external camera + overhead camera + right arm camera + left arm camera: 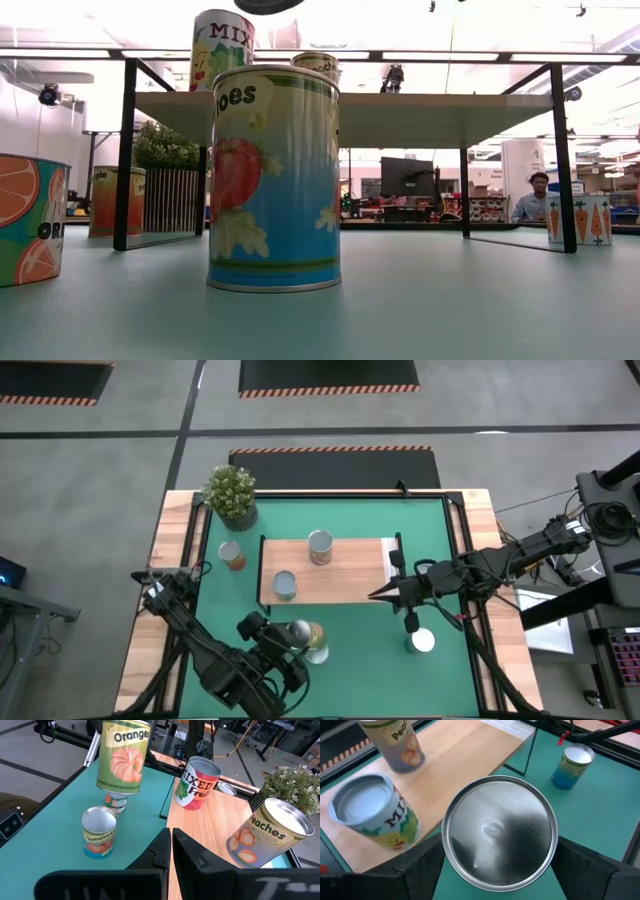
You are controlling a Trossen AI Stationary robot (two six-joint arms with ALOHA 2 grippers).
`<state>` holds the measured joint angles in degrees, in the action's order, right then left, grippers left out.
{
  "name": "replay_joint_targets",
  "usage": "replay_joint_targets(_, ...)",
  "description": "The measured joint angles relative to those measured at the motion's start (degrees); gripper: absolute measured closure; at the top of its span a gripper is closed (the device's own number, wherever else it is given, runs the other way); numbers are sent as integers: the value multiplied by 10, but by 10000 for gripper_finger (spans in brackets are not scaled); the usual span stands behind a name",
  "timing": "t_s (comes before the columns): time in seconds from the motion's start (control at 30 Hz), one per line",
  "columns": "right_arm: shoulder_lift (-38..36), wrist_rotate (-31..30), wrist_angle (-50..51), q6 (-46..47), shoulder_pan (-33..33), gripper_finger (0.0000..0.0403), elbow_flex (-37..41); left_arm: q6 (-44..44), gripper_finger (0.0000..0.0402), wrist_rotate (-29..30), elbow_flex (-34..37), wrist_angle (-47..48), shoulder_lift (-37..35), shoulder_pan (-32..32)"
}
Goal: Pick and place cans onto a shelf
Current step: Put the canned of oranges on the shelf
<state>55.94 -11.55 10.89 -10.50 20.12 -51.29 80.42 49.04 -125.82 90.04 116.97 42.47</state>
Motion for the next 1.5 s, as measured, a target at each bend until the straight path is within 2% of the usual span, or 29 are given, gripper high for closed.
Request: replay_joint_targets(1.5,0,0,9,10,0,394,0,-13,93,24,0,0,0,-2)
